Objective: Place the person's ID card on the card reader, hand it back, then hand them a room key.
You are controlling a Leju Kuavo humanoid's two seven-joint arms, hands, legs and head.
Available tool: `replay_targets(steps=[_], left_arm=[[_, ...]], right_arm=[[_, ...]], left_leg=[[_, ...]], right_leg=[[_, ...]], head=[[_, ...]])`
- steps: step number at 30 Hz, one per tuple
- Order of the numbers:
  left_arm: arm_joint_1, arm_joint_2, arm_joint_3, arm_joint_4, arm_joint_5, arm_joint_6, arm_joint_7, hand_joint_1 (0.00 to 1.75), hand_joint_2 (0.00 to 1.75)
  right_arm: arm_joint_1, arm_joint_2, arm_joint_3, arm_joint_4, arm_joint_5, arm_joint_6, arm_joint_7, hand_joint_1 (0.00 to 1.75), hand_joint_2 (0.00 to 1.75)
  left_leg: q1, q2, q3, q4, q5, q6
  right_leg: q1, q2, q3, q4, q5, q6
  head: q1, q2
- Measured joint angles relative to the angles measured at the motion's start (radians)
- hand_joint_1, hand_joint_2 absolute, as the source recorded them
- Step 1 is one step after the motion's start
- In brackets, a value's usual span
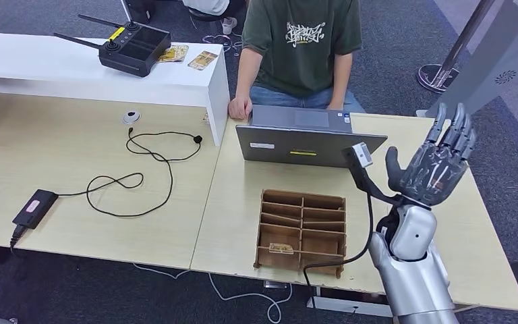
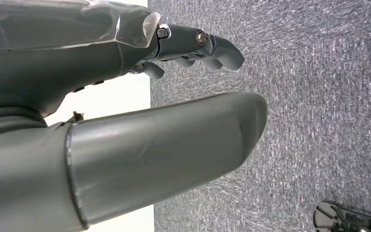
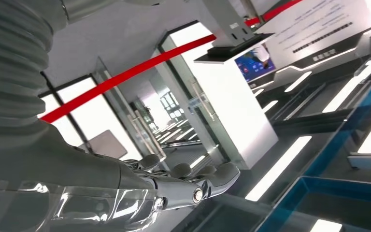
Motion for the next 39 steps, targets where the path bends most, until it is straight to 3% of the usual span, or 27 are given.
replay_targets(steps=[8, 23, 39], left_arm=[[0.000, 0.007, 0.000, 0.000, 0.004, 0.000, -0.004, 0.00, 0.00], [0.000, 0.005, 0.008, 0.000, 0.035, -0.003, -0.010, 0.00, 0.00], [0.009, 0.003, 0.010, 0.000, 0.032, -0.006, -0.028, 0.00, 0.00]], right_arm=[[0.138, -0.063, -0.003, -0.121, 0.000, 0.000, 0.112, 0.00, 1.75], [0.314, -0.098, 0.069, -0.263, 0.000, 0.007, 0.158, 0.00, 1.75], [0.491, -0.119, 0.195, -0.507, 0.000, 0.175, 0.231, 0.00, 1.75]], left_leg=[[0.000, 0.000, 0.000, 0.000, 0.000, 0.000], [0.000, 0.000, 0.000, 0.000, 0.000, 0.000], [0.000, 0.001, 0.000, 0.000, -0.001, -0.001]], right_leg=[[0.000, 0.000, 0.000, 0.000, 0.000, 0.000], [0.000, 0.000, 0.000, 0.000, 0.000, 0.000], [0.000, 0.000, 0.000, 0.000, -0.001, 0.000]], head=[[0.000, 0.000], [0.000, 0.000], [0.000, 0.000]])
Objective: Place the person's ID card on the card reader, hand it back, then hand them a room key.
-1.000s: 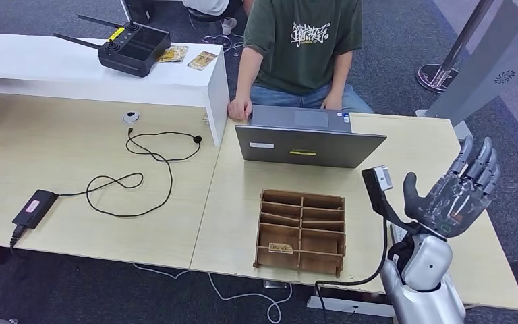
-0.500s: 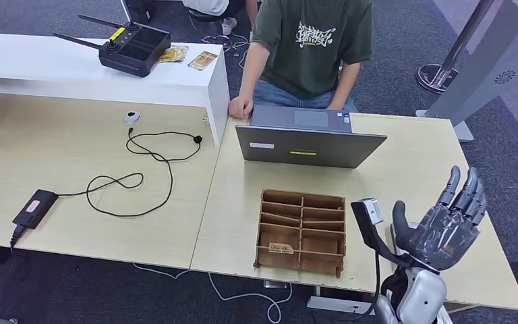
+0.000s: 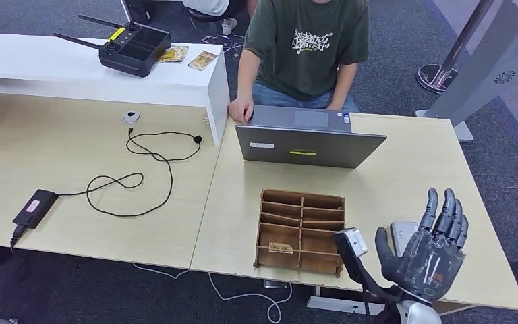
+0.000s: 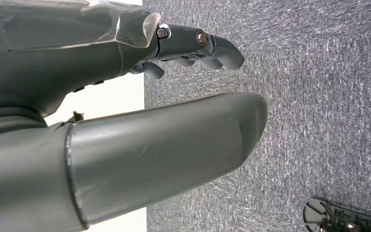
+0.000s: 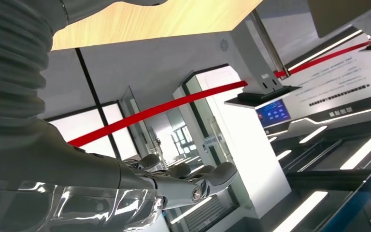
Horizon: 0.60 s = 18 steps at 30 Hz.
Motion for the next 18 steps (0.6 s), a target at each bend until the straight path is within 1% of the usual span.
replay_targets(steps=[3, 9, 13, 15, 18], left_arm=[[0.002, 0.000, 0.000, 0.000, -0.001, 0.000, 0.000, 0.00, 0.00], [0.003, 0.000, 0.000, 0.000, -0.004, 0.000, -0.006, 0.00, 0.00], [0.003, 0.000, 0.000, 0.000, -0.005, 0.000, -0.006, 0.00, 0.00], [0.003, 0.000, 0.000, 0.000, -0.007, -0.002, -0.008, 0.00, 0.00], [0.006, -0.003, 0.000, -0.002, -0.016, -0.011, -0.014, 0.00, 0.00]], right_arm=[[0.012, -0.005, 0.014, -0.033, 0.000, 0.015, 0.003, 0.00, 1.75], [0.015, -0.051, 0.082, -0.098, 0.000, 0.059, 0.019, 0.00, 1.75], [0.017, -0.067, 0.111, -0.123, 0.000, 0.069, 0.019, 0.00, 1.75], [0.025, -0.067, 0.123, -0.134, 0.000, 0.072, 0.012, 0.00, 1.75], [0.057, -0.044, 0.114, -0.149, 0.000, 0.080, -0.035, 0.00, 1.75]], left_leg=[[0.000, 0.000, 0.000, 0.000, 0.000, 0.000], [0.000, 0.000, 0.000, 0.000, 0.000, 0.000], [0.000, 0.001, 0.000, 0.000, 0.000, 0.000], [0.000, 0.000, 0.000, 0.000, 0.000, 0.000], [0.000, 0.000, 0.000, 0.000, 0.000, 0.000]], right_leg=[[0.000, 0.000, 0.000, 0.000, 0.000, 0.000], [0.000, 0.000, 0.000, 0.000, 0.000, 0.000], [0.000, 0.000, 0.000, 0.000, 0.000, 0.000], [0.000, 0.000, 0.000, 0.000, 0.000, 0.000], [0.000, 0.000, 0.000, 0.000, -0.001, 0.000]], head=[[0.000, 0.000], [0.000, 0.000], [0.000, 0.000], [0.000, 0.000], [0.000, 0.000]])
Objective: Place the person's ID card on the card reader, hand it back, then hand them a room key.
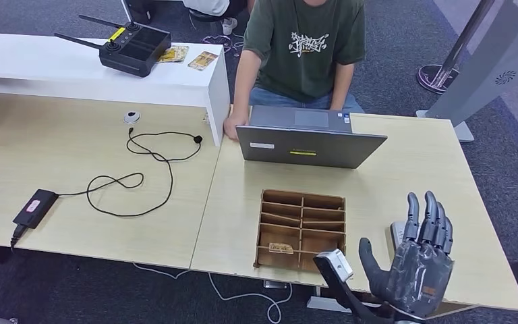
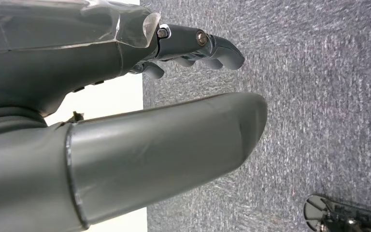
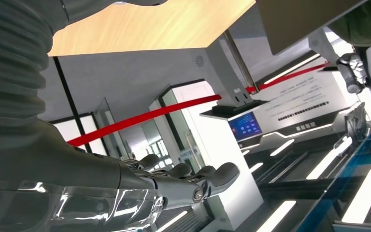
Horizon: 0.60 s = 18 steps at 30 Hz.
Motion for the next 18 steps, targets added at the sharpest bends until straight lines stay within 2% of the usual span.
replay_targets(steps=[9, 18], left_arm=[[-0.002, -0.003, 0.002, -0.001, 0.002, 0.002, 0.006, 0.00, 0.00], [-0.003, -0.005, 0.005, -0.001, 0.009, 0.004, 0.010, 0.00, 0.00]], right_arm=[[0.067, 0.141, -0.023, -0.007, 0.000, 0.114, -0.203, 0.00, 1.75], [0.093, 0.203, -0.032, 0.007, 0.000, 0.200, -0.226, 0.00, 1.75]], left_leg=[[0.001, 0.001, 0.000, 0.000, 0.000, -0.001], [0.001, 0.001, 0.000, 0.000, 0.000, -0.001]], right_leg=[[0.001, 0.001, 0.000, 0.000, -0.001, -0.001], [0.001, 0.001, 0.000, 0.000, -0.001, -0.001]], head=[[0.000, 0.000], [0.000, 0.000]])
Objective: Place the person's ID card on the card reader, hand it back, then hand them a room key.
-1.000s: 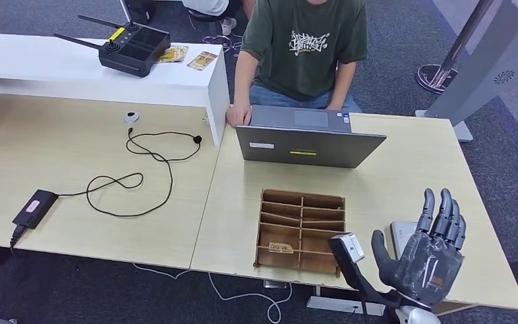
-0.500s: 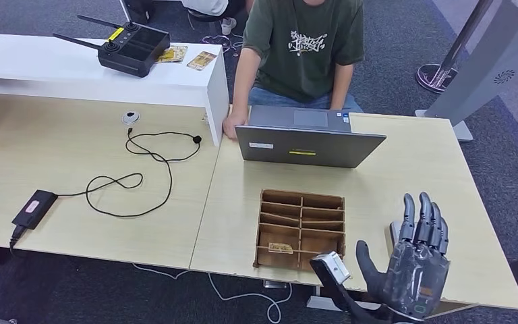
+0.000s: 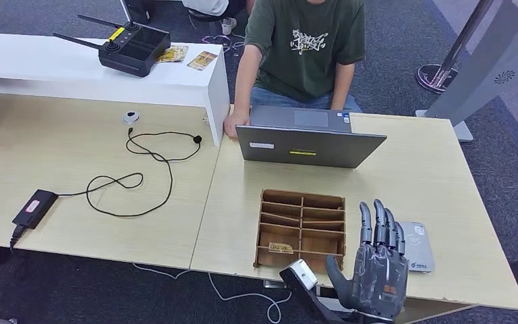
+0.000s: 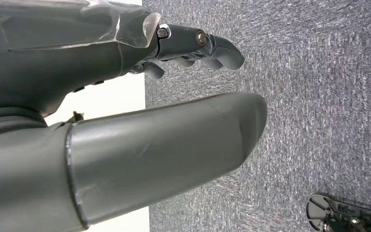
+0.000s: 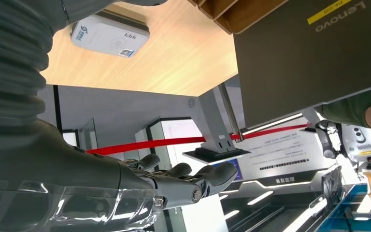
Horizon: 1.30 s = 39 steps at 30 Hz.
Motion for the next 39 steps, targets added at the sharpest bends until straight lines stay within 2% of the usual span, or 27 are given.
replay_targets(steps=[9, 18, 39], left_arm=[[-0.001, 0.000, 0.004, 0.000, 0.002, 0.001, 0.003, 0.00, 0.00], [-0.003, 0.000, 0.005, 0.000, 0.003, 0.002, 0.010, 0.00, 0.00], [-0.012, -0.001, 0.012, 0.000, 0.008, 0.003, 0.025, 0.00, 0.00]], right_arm=[[0.005, 0.014, 0.001, 0.020, 0.000, 0.041, -0.004, 0.00, 1.75], [-0.007, 0.026, 0.006, 0.059, -0.001, 0.140, 0.009, 0.00, 1.75], [-0.068, 0.054, 0.029, 0.167, -0.031, 0.203, -0.011, 0.00, 1.75]], left_leg=[[0.000, 0.000, 0.000, 0.000, 0.000, 0.000], [0.000, 0.000, 0.000, 0.000, 0.000, 0.000], [0.000, 0.000, 0.000, 0.000, 0.000, 0.000]], right_leg=[[0.000, 0.000, 0.000, 0.000, 0.000, 0.000], [0.000, 0.000, 0.000, 0.000, 0.000, 0.000], [0.000, 0.000, 0.000, 0.000, 0.000, 0.000]], head=[[0.000, 0.000], [0.000, 0.000], [0.000, 0.000]])
